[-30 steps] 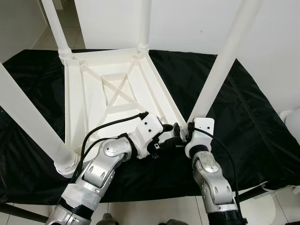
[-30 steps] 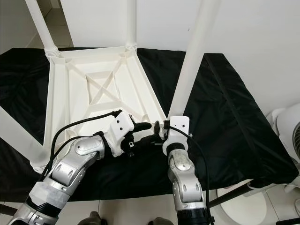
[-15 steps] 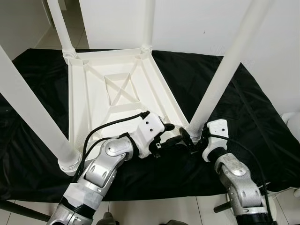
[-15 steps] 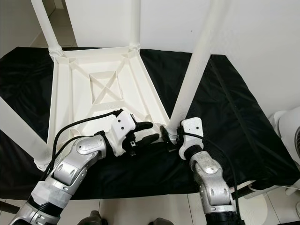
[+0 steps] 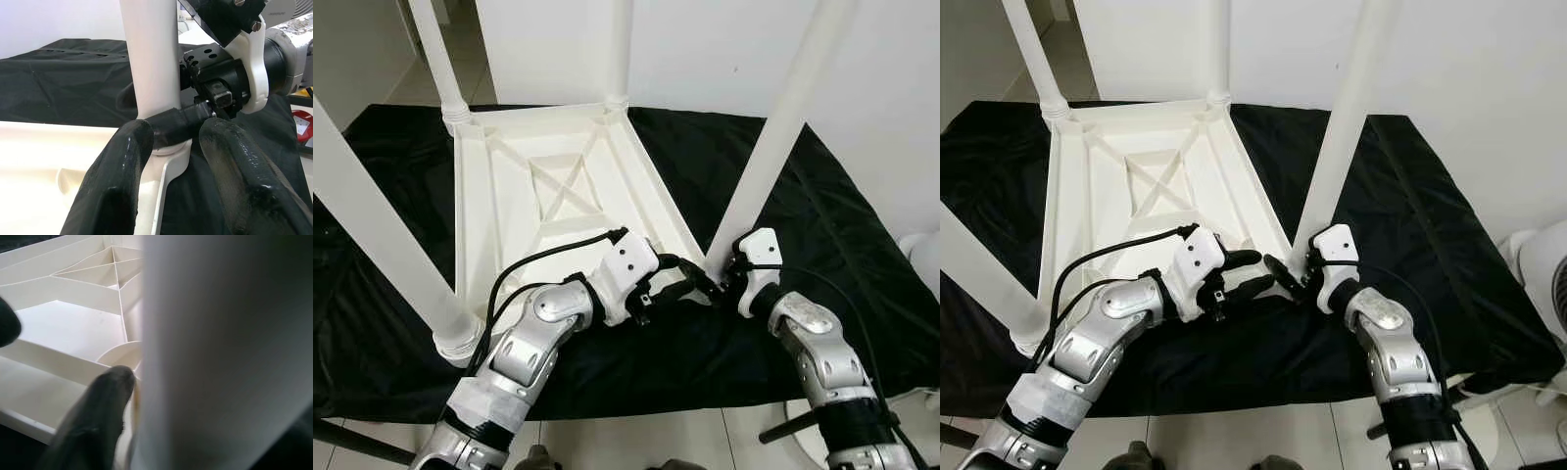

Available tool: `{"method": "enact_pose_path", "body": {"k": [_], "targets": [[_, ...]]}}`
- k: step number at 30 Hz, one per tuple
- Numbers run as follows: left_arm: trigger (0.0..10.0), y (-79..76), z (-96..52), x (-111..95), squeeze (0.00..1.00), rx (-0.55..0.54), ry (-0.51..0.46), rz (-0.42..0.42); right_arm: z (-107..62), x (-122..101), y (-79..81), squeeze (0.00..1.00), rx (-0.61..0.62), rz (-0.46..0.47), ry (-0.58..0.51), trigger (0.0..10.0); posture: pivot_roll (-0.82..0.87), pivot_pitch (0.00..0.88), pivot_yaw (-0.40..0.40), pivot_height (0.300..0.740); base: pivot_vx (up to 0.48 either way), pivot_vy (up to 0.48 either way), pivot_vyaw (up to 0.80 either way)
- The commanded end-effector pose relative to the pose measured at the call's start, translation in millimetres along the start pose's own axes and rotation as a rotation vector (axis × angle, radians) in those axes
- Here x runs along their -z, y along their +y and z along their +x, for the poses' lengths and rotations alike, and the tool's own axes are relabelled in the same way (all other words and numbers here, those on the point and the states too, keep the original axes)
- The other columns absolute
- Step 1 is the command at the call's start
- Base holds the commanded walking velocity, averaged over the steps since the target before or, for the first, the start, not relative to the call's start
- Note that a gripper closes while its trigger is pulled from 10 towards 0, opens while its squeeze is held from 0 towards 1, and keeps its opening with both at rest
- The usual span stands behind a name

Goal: Building children table

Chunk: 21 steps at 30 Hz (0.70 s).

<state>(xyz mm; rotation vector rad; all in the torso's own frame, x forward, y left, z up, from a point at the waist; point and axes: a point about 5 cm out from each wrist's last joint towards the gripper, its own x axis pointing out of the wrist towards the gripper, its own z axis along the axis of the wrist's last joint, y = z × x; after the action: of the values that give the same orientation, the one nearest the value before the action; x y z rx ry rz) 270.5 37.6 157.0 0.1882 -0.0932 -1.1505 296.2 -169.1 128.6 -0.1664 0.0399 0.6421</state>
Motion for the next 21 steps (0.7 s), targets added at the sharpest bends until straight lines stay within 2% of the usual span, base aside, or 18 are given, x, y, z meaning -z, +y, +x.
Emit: {"method": "enact_pose_path", "body": {"k": [1, 12, 13, 17, 19, 21], "targets": [[10.0, 1.6, 1.4, -0.4, 0.0, -0.009, -0.001, 0.002, 1.0, 5.3, 2.6, 0.0, -0.048, 0.007, 0.021, 0.0, 0.01, 0.0, -0.027, 0.74, 0.0, 0.0, 0.0], [10.0, 1.4, 1.0, -0.2, 0.0, -0.012, -0.003, 0.0, -4.9, 13.9, -0.7, 0.0, -0.075, 0.04, 0.032, 0.0, 0.0, 0.0, -0.03, 0.74, 0.0, 0.0, 0.0], [10.0, 0.8, 1.1, 0.1, 0.0, -0.011, -0.003, -0.001, -5.6, 14.1, -1.3, 0.0, -0.055, 0.038, 0.03, 10.0, 0.0, 0.0, -0.028, 0.74, 0.0, 0.0, 0.0], [10.0, 0.5, 1.4, 0.4, 0.0, -0.009, -0.003, -0.003, -5.4, 13.7, -2.9, 0.0, -0.02, 0.049, 0.028, 10.0, 0.0, 0.0, -0.028, 0.74, 0.0, 0.0, 0.0], [10.0, 0.2, 1.0, 1.1, 0.0, -0.006, 0.0, -0.005, -3.8, 11.9, -4.6, 0.0, 0.072, 0.082, 0.024, 10.0, 0.0, 0.0, -0.028, 0.74, 0.0, 0.0, 0.0], [10.0, 0.0, 0.5, 1.2, 0.0, -0.005, 0.001, -0.005, -2.7, 9.8, -3.5, 0.0, 0.113, 0.102, 0.014, 10.0, 0.0, 0.0, -0.027, 0.74, 0.0, 0.0, 0.0]]}}
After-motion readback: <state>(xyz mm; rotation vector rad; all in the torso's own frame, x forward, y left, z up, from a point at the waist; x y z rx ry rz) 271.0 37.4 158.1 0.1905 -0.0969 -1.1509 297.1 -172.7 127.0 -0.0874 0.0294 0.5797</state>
